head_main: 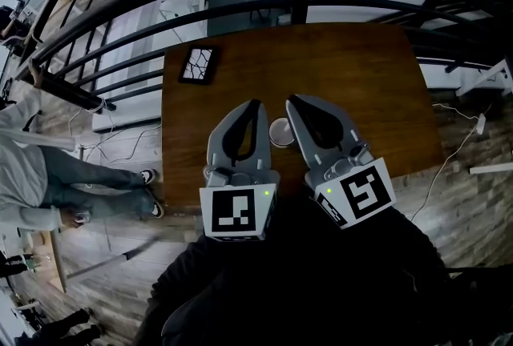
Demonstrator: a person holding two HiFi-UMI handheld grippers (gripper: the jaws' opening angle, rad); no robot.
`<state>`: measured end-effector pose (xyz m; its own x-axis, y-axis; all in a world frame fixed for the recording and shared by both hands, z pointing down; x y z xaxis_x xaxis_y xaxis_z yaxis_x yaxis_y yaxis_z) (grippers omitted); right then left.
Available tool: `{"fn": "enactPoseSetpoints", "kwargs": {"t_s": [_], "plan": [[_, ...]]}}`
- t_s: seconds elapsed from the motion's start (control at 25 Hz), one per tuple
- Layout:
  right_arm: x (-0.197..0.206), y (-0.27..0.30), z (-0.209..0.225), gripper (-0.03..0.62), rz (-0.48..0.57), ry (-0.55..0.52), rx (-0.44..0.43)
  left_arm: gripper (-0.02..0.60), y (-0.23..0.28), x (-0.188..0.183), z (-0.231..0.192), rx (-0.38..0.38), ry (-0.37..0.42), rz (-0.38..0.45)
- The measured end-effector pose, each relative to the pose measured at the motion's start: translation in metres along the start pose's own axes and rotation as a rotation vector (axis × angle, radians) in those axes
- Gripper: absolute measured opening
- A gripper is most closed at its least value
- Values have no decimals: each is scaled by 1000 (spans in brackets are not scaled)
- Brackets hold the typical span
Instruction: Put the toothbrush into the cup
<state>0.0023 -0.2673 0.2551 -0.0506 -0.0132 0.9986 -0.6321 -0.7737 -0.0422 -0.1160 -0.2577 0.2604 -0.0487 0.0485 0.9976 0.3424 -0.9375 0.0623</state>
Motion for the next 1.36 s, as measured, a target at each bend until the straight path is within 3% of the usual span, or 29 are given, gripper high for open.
{"fn": "enactPoseSetpoints", "kwargs": {"t_s": [1.36], "plan": [[4, 22, 11, 0, -4, 31, 31, 9, 15, 4, -12, 15, -13, -32]]}}
Point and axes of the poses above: the fingertips, and each gripper's own axes: y forward along the fingers, z to its right, x out of its underside, the point moved 7 cm from there along -y, backward along the fingers
